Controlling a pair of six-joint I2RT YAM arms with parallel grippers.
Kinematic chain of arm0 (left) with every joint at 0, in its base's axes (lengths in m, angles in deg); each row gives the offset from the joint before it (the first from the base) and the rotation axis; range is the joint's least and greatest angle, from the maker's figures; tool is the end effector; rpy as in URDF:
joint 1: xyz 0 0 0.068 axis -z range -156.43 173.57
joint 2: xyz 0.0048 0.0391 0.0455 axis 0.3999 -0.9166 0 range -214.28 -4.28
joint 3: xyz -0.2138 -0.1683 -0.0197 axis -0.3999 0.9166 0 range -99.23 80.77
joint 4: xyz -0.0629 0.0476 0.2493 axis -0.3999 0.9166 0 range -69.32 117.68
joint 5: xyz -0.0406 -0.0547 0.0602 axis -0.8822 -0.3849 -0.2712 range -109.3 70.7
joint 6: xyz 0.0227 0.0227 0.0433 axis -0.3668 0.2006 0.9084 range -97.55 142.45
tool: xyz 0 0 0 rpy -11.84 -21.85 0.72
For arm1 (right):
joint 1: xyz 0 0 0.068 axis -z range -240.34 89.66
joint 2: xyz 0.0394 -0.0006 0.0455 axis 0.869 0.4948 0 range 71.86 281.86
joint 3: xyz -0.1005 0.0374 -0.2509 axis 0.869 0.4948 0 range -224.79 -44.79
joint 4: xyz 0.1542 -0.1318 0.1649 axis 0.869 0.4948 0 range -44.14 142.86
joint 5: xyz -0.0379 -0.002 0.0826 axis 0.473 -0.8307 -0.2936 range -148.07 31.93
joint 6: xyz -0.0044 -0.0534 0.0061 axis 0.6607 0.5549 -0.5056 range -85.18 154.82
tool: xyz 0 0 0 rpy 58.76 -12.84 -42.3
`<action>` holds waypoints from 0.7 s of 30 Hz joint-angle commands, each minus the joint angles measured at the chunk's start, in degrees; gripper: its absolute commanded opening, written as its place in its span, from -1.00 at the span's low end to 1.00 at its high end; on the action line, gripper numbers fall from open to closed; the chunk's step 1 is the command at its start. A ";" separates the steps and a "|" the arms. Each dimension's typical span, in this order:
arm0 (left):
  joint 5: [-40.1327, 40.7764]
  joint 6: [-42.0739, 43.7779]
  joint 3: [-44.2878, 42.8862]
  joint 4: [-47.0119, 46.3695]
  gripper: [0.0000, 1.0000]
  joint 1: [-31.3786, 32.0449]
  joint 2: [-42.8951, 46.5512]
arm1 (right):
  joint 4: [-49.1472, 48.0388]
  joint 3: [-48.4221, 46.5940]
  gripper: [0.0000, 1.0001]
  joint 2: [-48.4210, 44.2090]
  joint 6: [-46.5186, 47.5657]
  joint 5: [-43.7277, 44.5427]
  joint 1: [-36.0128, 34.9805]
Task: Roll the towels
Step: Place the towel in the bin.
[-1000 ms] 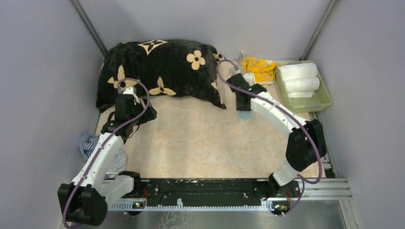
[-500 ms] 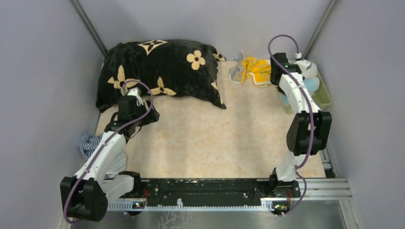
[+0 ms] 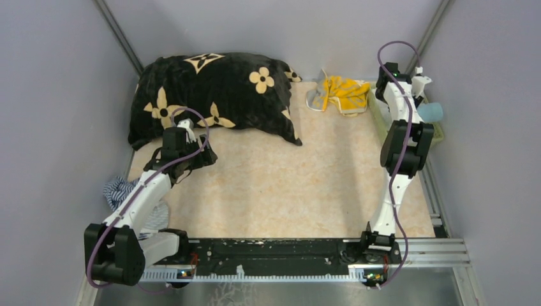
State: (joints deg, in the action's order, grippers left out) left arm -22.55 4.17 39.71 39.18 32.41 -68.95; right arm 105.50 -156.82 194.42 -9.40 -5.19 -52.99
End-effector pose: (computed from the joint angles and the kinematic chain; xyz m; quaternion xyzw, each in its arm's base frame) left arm 0.2338 -0.0384 0.2356 -0.0637 0.9114 -0.1203 0.3884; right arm 0.4390 -0.0853 0.2605 0.4527 0.7609 -0.3673 0.2850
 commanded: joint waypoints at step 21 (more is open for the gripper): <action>0.08 -0.20 0.04 3.06 0.61 -0.32 0.80 | -19.24 6.90 -0.97 5.28 -0.65 -22.89 3.11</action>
State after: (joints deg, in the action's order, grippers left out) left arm -22.55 4.28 39.71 41.74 32.41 -69.01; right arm 94.48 -151.66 201.42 -11.18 -21.27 -50.89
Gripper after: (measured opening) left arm 0.807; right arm 0.294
